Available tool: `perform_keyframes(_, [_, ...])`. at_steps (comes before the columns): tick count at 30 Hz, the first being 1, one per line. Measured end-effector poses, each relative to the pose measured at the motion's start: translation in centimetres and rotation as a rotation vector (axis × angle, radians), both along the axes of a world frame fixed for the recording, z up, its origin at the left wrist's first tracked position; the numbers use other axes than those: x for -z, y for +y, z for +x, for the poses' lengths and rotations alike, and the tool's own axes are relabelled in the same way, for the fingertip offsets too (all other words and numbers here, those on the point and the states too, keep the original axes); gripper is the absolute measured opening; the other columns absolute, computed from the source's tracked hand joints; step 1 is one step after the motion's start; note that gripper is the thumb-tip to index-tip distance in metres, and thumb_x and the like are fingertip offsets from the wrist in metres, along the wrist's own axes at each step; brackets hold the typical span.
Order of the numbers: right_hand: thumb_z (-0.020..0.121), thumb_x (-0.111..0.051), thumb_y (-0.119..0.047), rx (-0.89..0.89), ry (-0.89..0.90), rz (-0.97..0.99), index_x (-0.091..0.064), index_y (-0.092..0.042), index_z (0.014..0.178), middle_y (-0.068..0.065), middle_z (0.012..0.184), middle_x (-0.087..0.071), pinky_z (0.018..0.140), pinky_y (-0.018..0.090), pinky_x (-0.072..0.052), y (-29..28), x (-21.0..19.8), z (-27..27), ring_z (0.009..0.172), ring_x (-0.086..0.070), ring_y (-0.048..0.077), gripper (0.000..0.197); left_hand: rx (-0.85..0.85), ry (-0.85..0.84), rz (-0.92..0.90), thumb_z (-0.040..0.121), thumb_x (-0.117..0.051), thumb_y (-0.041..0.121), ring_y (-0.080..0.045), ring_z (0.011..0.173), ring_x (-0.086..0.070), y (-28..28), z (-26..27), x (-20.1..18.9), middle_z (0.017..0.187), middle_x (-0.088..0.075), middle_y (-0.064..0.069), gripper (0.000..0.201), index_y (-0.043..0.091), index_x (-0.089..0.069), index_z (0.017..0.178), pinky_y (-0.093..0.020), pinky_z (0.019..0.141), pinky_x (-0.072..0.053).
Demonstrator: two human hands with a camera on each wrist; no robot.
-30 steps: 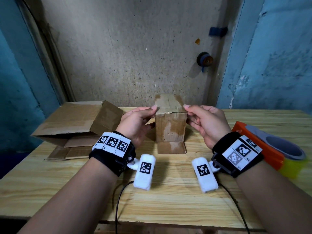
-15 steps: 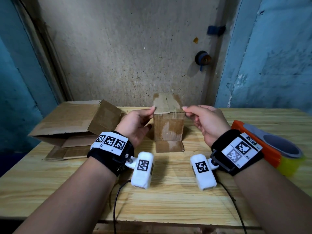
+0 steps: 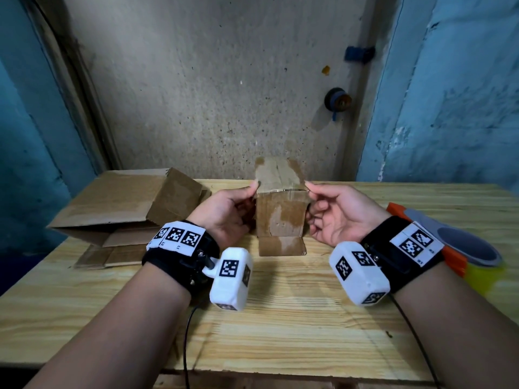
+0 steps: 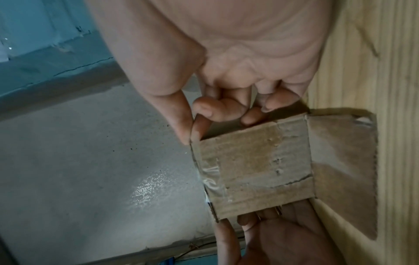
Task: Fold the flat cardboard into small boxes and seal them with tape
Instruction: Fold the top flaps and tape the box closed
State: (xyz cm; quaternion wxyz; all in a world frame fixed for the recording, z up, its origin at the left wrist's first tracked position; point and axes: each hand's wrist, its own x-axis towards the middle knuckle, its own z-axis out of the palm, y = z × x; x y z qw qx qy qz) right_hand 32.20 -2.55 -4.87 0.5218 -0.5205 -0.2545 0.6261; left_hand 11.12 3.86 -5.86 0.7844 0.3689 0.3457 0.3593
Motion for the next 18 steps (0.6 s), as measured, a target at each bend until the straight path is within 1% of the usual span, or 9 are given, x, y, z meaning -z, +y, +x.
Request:
perform_keyframes(2, [0.075, -0.080, -0.037, -0.014, -0.008, -0.007, -0.063, -0.023, 0.063, -0.009, 0.056, -0.038, 0.066, 0.029, -0.029, 0.0, 0.0, -0.1, 0.058, -0.043, 0.012, 0.026, 0.005, -0.009, -0.014, 0.092, -0.069, 0.028, -0.017, 0.078, -0.063, 0.0, -0.1, 0.0, 0.066, -0.069, 0.000, 0.016, 0.017, -0.071, 0.080, -0.035, 0.109, -0.042])
perform_keyframes(3, [0.076, -0.081, -0.037, -0.015, -0.006, -0.011, -0.061, -0.023, 0.061, -0.009, 0.056, -0.038, 0.065, 0.028, -0.028, -0.1, 0.1, 0.0, 0.058, -0.043, 0.013, 0.028, 0.008, -0.013, -0.017, 0.092, -0.069, 0.028, -0.017, 0.077, -0.064, 0.0, -0.1, -0.1, 0.065, -0.069, -0.001, 0.017, 0.017, -0.071, 0.079, -0.035, 0.111, -0.042])
perform_keyframes(6, [0.074, -0.085, -0.037, -0.002, 0.041, -0.029, -0.050, -0.024, 0.060, -0.007, 0.058, -0.038, 0.068, 0.028, -0.033, 0.0, 0.3, 0.1, 0.063, -0.045, 0.015, 0.040, 0.033, -0.021, -0.023, 0.091, -0.068, 0.027, -0.015, 0.058, -0.066, 0.0, -0.1, -0.2, 0.057, -0.063, -0.001, 0.022, 0.014, -0.067, 0.073, -0.033, 0.105, -0.045])
perform_keyframes(7, [0.074, -0.085, -0.037, -0.003, 0.054, -0.033, -0.049, -0.024, 0.062, -0.006, 0.059, -0.038, 0.069, 0.028, -0.035, 0.0, 0.4, 0.2, 0.064, -0.045, 0.015, 0.040, 0.043, -0.028, -0.026, 0.088, -0.070, 0.027, -0.016, 0.061, -0.068, 0.1, -0.2, -0.2, 0.060, -0.065, -0.002, 0.019, 0.013, -0.068, 0.075, -0.033, 0.100, -0.048])
perform_keyframes(9, [0.075, -0.084, -0.036, -0.016, 0.070, -0.027, -0.054, -0.023, 0.068, -0.005, 0.060, -0.039, 0.070, 0.028, -0.037, 0.0, 0.4, 0.2, 0.065, -0.045, 0.015, 0.034, 0.059, -0.043, -0.025, 0.079, -0.073, 0.028, -0.020, 0.079, -0.070, 0.2, -0.2, -0.1, 0.073, -0.072, -0.005, 0.017, 0.011, -0.071, 0.081, -0.034, 0.094, -0.051])
perform_keyframes(12, [0.076, -0.080, -0.036, -0.030, 0.060, -0.013, -0.058, -0.021, 0.074, -0.005, 0.062, -0.043, 0.069, 0.026, -0.039, -0.1, 0.4, 0.1, 0.067, -0.045, 0.013, 0.026, 0.054, -0.040, 0.013, 0.079, -0.071, 0.030, -0.019, 0.085, -0.066, 0.5, -0.2, 0.3, 0.069, -0.071, -0.003, 0.018, 0.014, -0.067, 0.086, -0.035, 0.103, -0.048])
perform_keyframes(14, [0.073, -0.080, -0.035, -0.025, 0.051, -0.020, -0.058, -0.019, 0.073, -0.004, 0.064, -0.047, 0.069, 0.026, -0.040, 0.0, 0.6, 0.0, 0.067, -0.045, 0.013, 0.027, 0.053, -0.046, 0.057, 0.076, -0.073, 0.031, -0.018, 0.090, -0.065, 0.9, -0.1, 0.8, 0.081, -0.071, -0.002, 0.020, 0.018, -0.065, 0.089, -0.036, 0.107, -0.044])
perform_keyframes(16, [0.071, -0.081, -0.034, -0.012, 0.065, -0.032, -0.059, -0.016, 0.072, -0.002, 0.066, -0.051, 0.068, 0.025, -0.040, 0.1, 0.9, 0.1, 0.067, -0.045, 0.012, 0.028, 0.035, -0.041, 0.085, 0.073, -0.076, 0.031, -0.020, 0.096, -0.063, 1.2, -0.1, 1.2, 0.098, -0.068, -0.005, 0.023, 0.021, -0.064, 0.091, -0.036, 0.106, -0.045])
perform_keyframes(18, [0.070, -0.082, -0.031, -0.004, 0.080, -0.024, -0.062, -0.017, 0.073, -0.001, 0.068, -0.053, 0.068, 0.024, -0.040, 0.2, 1.1, 0.2, 0.067, -0.046, 0.012, 0.024, 0.001, -0.040, 0.086, 0.072, -0.078, 0.030, -0.023, 0.100, -0.061, 1.6, 0.0, 1.8, 0.104, -0.065, -0.007, 0.028, 0.020, -0.062, 0.092, -0.036, 0.100, -0.048])
